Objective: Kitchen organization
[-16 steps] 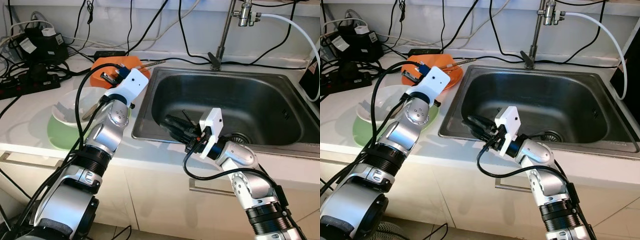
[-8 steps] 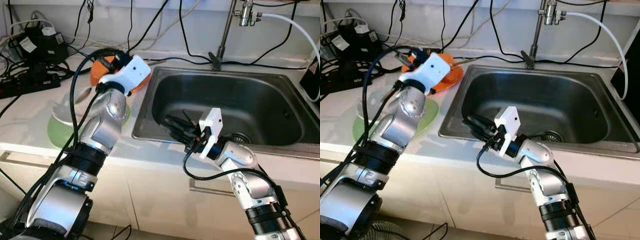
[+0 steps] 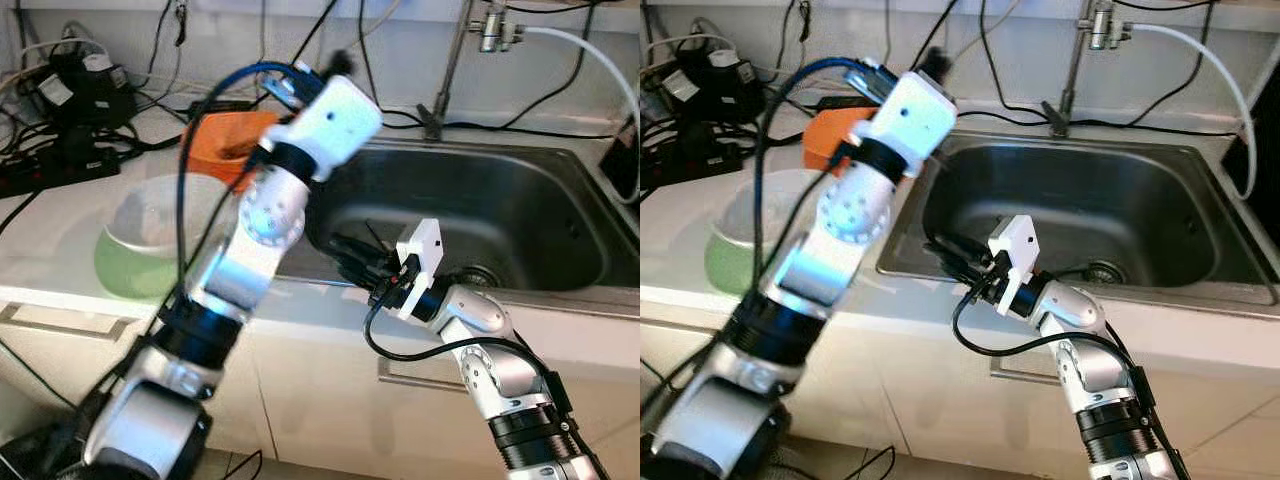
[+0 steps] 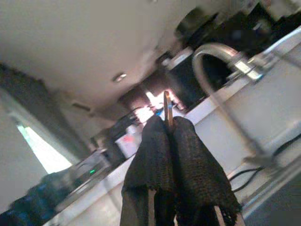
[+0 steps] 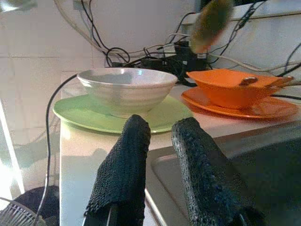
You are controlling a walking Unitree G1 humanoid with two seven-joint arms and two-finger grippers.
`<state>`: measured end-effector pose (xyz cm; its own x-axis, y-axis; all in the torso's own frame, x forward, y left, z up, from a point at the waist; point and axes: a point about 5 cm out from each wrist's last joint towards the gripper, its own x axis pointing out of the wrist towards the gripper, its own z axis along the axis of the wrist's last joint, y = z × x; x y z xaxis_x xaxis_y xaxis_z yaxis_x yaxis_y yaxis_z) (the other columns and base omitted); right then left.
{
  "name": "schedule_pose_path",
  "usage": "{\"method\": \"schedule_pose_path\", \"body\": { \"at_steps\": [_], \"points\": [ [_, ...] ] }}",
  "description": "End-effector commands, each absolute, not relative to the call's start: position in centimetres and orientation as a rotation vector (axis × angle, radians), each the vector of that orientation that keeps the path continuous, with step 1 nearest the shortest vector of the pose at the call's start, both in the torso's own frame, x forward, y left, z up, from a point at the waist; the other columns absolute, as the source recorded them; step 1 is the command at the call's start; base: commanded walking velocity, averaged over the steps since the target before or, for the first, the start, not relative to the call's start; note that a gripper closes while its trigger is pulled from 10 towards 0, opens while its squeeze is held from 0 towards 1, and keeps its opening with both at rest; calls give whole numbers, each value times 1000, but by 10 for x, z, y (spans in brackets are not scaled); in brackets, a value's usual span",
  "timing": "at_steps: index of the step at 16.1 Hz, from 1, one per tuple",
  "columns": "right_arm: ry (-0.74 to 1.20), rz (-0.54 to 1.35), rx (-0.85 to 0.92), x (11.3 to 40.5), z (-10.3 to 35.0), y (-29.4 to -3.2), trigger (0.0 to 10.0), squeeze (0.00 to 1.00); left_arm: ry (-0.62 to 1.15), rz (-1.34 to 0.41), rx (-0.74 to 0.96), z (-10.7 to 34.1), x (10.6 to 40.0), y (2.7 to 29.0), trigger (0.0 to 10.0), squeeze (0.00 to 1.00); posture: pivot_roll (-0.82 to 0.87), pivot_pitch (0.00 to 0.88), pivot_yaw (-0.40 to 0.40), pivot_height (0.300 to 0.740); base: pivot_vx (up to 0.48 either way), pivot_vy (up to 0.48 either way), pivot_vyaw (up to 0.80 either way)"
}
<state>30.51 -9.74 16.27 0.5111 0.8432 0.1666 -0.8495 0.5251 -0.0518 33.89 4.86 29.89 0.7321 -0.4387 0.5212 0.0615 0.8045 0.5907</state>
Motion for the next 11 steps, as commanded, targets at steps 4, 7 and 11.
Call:
{"method": "schedule_pose_path", "body": {
  "at_steps": [4, 7, 11],
  "points": [
    [-196, 990, 31, 308, 166, -101, 10000, 0, -738, -430, 245, 299, 326, 45, 10000, 0, 61, 7, 24, 740, 0, 0, 0],
    [-188, 924, 18, 314, 164, -106, 10000, 0, -618, -467, -41, 282, 334, 53, 10000, 0, 67, 5, 23, 740, 0, 0, 0],
    [-175, 846, 6, 320, 161, -118, 10000, 408, -496, -395, -200, 256, 345, 79, 10000, 0, 59, 7, 27, 740, 0, 0, 0]
  ]
}}
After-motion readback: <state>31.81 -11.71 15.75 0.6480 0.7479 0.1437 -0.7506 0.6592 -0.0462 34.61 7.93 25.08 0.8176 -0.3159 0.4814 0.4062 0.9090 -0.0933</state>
